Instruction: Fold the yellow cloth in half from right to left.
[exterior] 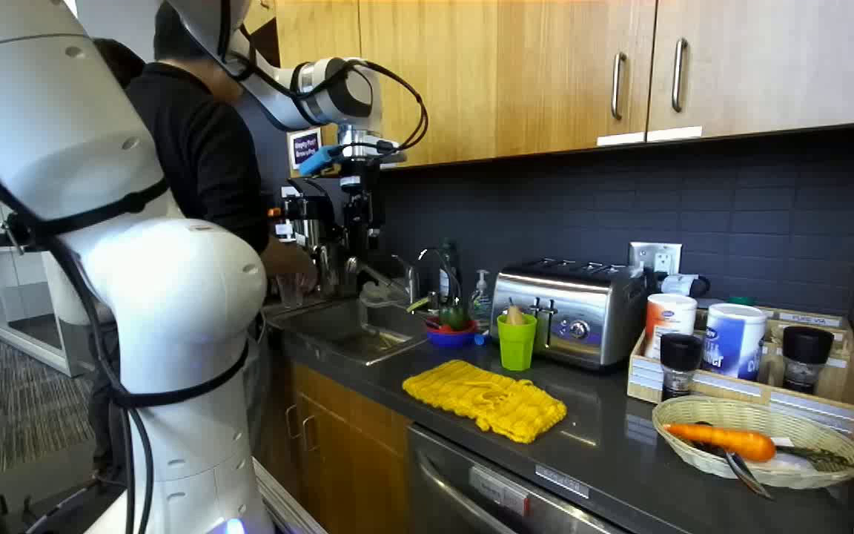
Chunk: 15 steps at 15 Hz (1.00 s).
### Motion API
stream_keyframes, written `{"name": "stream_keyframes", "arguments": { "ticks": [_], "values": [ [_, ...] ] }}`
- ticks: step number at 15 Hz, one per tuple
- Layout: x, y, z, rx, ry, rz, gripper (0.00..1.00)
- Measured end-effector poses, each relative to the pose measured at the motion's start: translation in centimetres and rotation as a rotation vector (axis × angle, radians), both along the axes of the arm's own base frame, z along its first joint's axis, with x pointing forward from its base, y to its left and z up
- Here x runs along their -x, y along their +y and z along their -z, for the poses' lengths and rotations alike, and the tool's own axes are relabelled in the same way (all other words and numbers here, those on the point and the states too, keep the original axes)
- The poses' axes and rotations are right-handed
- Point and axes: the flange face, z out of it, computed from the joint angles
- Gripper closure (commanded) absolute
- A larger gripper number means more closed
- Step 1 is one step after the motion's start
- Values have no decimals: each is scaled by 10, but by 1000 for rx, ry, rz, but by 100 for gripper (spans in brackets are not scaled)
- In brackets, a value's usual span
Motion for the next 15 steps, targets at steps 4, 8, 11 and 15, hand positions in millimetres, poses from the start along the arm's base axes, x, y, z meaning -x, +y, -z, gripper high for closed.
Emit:
{"name": "stream_keyframes", "arguments": {
  "ticks": [4, 8, 11, 15],
  "values": [
    [0, -1, 0, -2, 1, 1, 0],
    [-6, 0, 10, -12, -7, 5, 0],
    [-8, -1, 20, -16, -23, 37, 0],
    [-10, -15, 31, -21, -39, 110, 0]
  ]
}}
